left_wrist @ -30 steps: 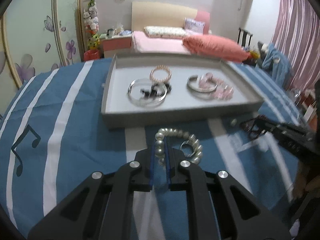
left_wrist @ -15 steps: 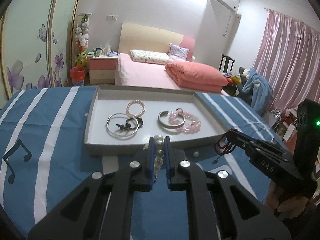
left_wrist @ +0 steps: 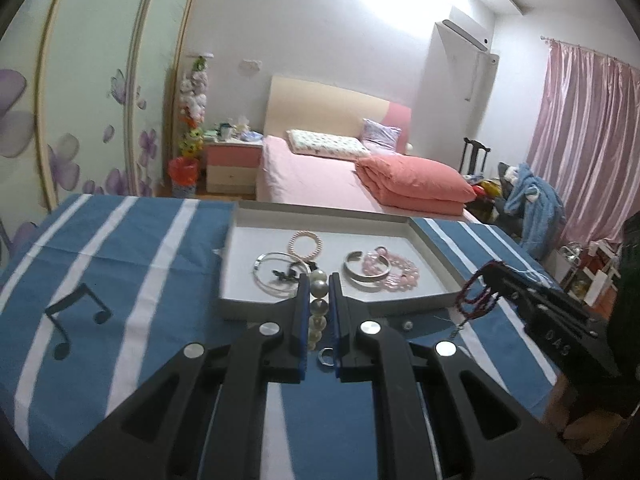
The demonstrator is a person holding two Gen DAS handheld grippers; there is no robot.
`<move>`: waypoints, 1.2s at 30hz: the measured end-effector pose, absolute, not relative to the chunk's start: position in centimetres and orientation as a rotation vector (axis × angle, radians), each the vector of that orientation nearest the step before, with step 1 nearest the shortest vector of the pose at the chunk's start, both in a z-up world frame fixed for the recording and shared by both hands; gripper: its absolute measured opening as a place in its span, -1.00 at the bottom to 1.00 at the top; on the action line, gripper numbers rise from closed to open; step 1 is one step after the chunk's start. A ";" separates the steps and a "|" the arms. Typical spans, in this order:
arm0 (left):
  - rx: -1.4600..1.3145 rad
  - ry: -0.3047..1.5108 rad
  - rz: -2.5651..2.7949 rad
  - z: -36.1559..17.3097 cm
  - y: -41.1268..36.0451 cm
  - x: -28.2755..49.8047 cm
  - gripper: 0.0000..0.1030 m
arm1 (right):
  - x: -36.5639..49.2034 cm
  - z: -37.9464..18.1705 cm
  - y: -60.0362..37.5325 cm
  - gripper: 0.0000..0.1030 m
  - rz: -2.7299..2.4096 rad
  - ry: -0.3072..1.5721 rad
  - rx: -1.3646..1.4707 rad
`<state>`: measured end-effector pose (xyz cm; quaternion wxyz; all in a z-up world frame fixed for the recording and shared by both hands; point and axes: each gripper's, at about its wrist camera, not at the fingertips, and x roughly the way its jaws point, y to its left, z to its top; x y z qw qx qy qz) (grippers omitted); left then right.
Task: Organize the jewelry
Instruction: 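Lift the red bead and pearl bracelets and carry both toward the gray tray, then lower the red bracelet into the tray with the right tool while the left tool releases the pearls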
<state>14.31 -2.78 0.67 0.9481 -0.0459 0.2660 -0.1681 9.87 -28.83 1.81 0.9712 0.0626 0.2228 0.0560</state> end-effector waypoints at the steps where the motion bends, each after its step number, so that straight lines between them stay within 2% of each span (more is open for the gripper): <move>1: -0.089 0.536 -0.332 0.7 -2.6 14.1 -0.80 | 9.7 1.9 -28.7 -0.82 0.110 0.439 0.119; 19: -0.049 0.459 -0.243 2.3 -2.6 12.9 -0.80 | 8.4 3.4 -27.5 -0.82 0.039 0.288 0.043; 36: -0.028 0.452 -0.218 2.4 -3.5 13.4 -0.80 | 9.4 3.6 -27.2 -0.82 0.019 0.278 0.036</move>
